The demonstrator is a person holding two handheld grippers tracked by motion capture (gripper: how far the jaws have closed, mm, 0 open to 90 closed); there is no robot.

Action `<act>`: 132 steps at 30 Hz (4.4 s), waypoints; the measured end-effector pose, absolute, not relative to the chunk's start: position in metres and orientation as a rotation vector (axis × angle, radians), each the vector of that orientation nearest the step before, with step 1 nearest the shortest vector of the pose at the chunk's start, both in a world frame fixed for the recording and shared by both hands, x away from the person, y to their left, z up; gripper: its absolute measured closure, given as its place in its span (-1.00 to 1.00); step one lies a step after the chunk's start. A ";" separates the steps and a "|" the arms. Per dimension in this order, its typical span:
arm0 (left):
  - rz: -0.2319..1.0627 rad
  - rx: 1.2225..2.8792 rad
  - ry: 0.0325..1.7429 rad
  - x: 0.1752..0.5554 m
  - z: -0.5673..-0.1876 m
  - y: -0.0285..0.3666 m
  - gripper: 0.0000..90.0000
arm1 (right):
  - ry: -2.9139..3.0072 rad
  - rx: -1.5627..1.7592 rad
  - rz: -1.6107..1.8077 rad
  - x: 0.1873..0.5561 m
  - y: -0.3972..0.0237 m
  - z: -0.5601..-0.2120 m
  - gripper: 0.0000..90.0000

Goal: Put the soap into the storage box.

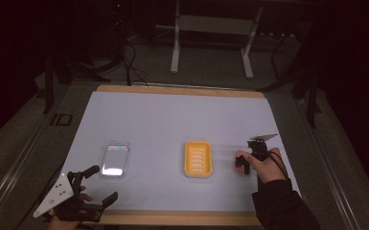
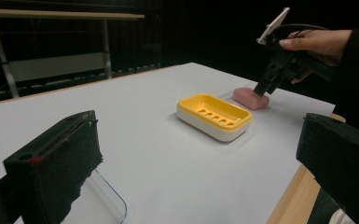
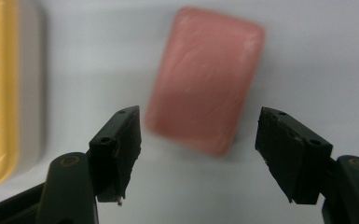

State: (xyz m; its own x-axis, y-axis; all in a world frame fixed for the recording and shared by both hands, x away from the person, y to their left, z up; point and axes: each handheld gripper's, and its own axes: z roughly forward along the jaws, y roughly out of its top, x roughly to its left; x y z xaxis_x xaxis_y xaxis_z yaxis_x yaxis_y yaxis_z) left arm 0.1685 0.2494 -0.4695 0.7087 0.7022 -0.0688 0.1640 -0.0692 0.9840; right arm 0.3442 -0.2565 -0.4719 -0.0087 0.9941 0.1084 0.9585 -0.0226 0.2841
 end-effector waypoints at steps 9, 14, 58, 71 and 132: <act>0.516 1.629 0.720 0.169 -0.470 0.248 -1.00 | 2.079 2.183 0.437 0.361 -0.253 -0.482 -0.41; 0.519 1.639 0.717 0.169 -0.471 0.247 -1.00 | 2.069 2.158 0.325 0.370 -0.250 -0.486 -0.41; 0.514 1.665 0.718 0.170 -0.472 0.245 -1.00 | 2.167 2.022 0.244 0.383 -0.225 -0.459 -0.17; 0.515 1.667 0.719 0.170 -0.472 0.245 -1.00 | 2.218 1.935 0.332 0.378 -0.192 -0.438 -0.16; 0.527 1.689 0.704 0.170 -0.472 0.243 -1.00 | 2.406 1.690 0.462 0.364 -0.105 -0.435 -0.50</act>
State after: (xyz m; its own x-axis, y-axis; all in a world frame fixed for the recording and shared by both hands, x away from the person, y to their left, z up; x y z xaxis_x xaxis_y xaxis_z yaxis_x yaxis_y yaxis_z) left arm 0.1696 0.2434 -0.4720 0.7168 0.6968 -0.0236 0.1741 -0.1462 0.9738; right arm 0.3635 -0.1053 -0.4346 -0.3457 0.9374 0.0419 0.8862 0.3115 0.3429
